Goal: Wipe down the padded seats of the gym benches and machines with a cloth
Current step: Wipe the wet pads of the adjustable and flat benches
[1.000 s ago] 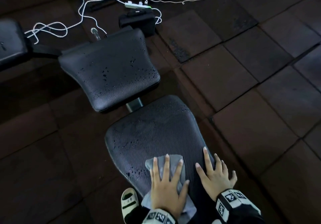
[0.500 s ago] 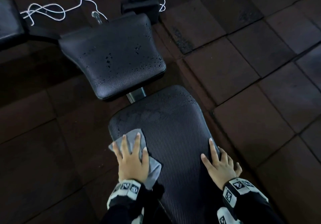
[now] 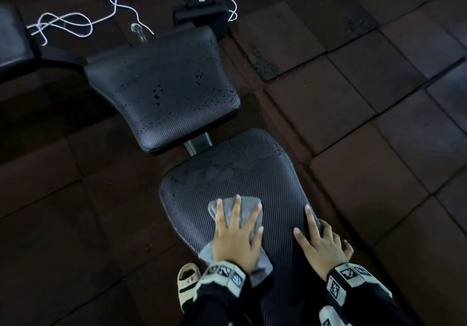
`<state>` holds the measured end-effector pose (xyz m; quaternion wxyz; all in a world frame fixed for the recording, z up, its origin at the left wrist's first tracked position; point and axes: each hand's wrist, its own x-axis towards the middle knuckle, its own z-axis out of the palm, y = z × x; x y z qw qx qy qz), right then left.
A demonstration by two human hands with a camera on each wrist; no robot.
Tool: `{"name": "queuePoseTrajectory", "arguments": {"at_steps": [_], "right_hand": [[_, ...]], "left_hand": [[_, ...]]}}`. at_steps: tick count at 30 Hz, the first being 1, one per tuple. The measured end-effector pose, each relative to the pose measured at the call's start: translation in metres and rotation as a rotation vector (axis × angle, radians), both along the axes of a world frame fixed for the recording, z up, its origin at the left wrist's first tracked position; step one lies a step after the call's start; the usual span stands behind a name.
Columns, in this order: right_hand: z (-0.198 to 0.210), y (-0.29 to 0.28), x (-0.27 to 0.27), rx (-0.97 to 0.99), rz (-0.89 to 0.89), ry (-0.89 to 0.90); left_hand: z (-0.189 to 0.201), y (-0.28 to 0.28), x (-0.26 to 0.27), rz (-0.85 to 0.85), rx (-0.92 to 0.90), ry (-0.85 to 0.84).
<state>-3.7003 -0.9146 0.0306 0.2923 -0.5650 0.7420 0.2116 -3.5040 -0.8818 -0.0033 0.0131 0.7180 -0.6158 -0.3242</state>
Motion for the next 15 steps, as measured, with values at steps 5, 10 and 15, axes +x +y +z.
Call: {"name": "queuePoseTrajectory", "arguments": {"at_steps": [5, 10, 15], "right_hand": [[-0.001, 0.001, 0.0, 0.005, 0.013, 0.006], [-0.001, 0.001, 0.0, -0.001, 0.021, 0.005], [0.001, -0.001, 0.002, -0.003, 0.015, 0.002]], "left_hand": [[-0.007, -0.028, 0.051, 0.045, 0.102, -0.101], [-0.011, 0.02, 0.052, 0.308, -0.016, -0.081], [0.01, 0.058, -0.005, 0.061, -0.012, -0.039]]}}
